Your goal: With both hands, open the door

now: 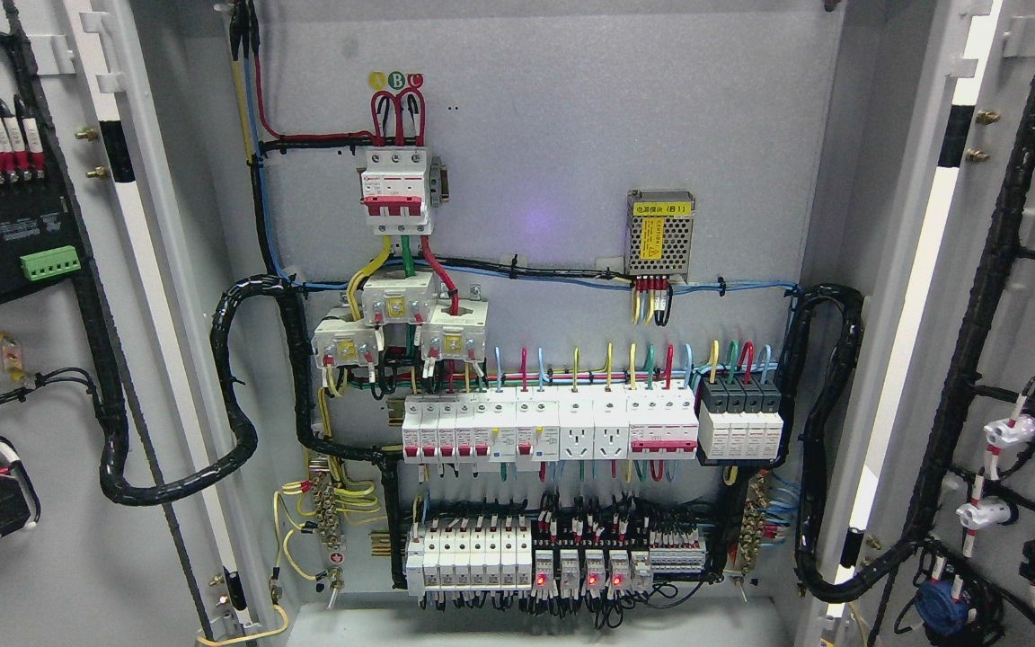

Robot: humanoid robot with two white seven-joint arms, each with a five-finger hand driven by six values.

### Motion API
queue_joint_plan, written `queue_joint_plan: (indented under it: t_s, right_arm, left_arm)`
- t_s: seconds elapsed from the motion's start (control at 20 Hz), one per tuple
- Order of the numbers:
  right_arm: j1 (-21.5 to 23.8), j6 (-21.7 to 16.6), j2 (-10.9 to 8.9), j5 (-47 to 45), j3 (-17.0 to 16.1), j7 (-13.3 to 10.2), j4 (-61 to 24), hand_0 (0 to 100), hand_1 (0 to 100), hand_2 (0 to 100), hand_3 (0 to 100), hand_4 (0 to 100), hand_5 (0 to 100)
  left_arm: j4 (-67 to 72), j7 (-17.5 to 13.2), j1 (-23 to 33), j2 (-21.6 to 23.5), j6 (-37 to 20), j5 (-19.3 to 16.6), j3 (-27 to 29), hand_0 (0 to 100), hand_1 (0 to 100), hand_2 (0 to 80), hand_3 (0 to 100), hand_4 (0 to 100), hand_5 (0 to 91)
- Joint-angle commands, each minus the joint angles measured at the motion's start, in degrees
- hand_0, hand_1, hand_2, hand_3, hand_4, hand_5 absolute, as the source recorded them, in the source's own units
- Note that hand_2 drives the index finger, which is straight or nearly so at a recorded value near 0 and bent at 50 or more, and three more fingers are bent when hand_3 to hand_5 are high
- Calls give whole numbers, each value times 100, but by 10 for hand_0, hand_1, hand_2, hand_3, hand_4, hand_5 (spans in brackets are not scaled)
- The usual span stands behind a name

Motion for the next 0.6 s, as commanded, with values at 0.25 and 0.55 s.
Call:
queue_joint_plan:
  t_s: [0.25,0.55]
  right_arm:
    - [170,51,-89,100,-2,36,449,191,0,0,0,0,0]
    - [179,305,-98,100,-10,-8,502,191,0,0,0,0,0]
  left_arm:
    - [1003,152,-176,-100,234,-347,-25,0,0,0,0,0,0]
    - [1214,170,-264,-100,242,-462,-16,0,0,0,0,0,0]
